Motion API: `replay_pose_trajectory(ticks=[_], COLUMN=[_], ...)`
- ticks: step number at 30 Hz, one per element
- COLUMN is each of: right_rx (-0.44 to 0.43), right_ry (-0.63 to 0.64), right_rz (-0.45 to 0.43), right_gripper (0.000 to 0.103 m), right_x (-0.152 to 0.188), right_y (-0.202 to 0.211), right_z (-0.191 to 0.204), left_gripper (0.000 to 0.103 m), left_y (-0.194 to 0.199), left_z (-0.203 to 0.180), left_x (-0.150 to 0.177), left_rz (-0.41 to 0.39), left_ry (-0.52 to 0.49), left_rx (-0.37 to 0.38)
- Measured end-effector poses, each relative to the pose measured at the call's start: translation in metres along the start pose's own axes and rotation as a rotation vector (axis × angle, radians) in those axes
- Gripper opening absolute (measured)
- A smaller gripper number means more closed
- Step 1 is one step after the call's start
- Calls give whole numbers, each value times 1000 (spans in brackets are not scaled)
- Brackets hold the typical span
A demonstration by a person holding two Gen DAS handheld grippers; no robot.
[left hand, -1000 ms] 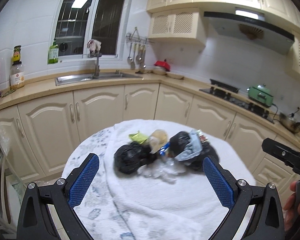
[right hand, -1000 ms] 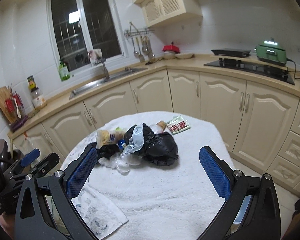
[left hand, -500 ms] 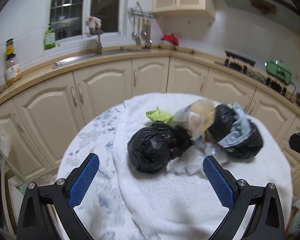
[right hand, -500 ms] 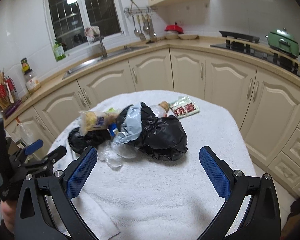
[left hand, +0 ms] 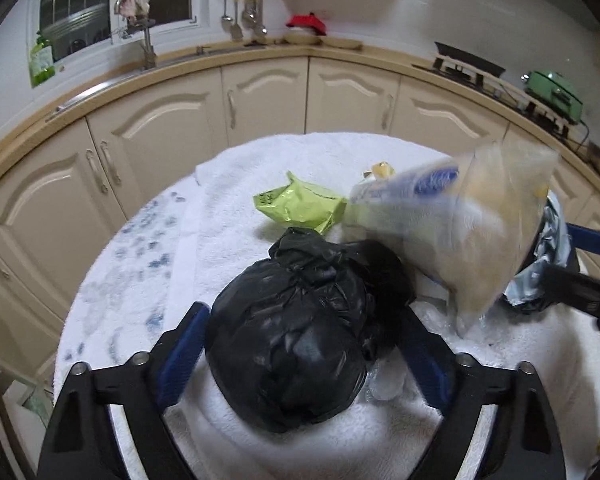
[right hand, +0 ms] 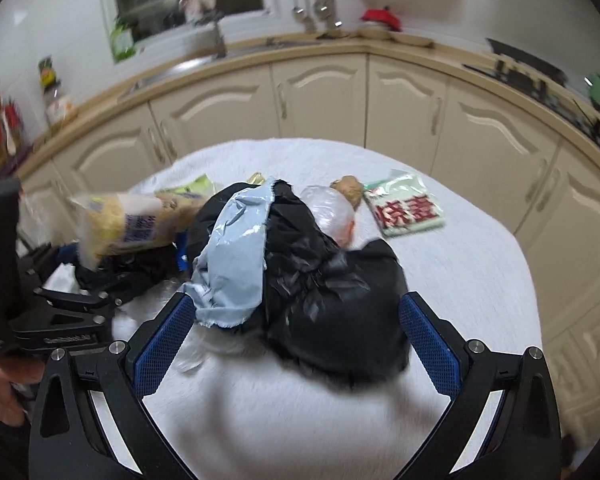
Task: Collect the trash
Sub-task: 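Grasp a black garbage bag with the left tool while the right tool grasps another black bag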
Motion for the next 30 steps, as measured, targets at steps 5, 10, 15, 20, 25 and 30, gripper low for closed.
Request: replay_pose_trajectory(ticks=[5, 10, 15, 20, 25, 30], right_rx=[-53, -85, -74, -132, -159, -191], right_ry=[24, 54, 223, 217, 134, -1], right_rz=[10, 25, 32, 75, 52, 10], right_gripper=[101, 97, 103, 102, 80, 77], right_x=[-6, -6, -11, -11, -6, 3], right_y=[-18, -13, -19, -42, -25, 1], right_z=[-3, 0, 11, 8, 0, -14], left_gripper=[75, 73, 78, 73, 70, 70], left_y=[-18, -23, -29, -39, -31, 2], left_z=[7, 16, 17, 13, 22, 24], left_x=[-16, -23, -24, -28, -25, -12], left_rz=[-14, -20, -10, -15, -34, -74], left_ry=[15, 37, 11, 11, 70, 79], left_rx=[10, 18, -3, -5, 8, -6])
Point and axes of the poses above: each gripper's, at about its wrist camera, not at the fingertips, and y roughly against the way its jaws point, z to its left, x to its underside, the point moved 6 cm from there along -y, roughly the way its jaws point, and after that the axes turned 9 degrees about -z, right-handed, at the moved point
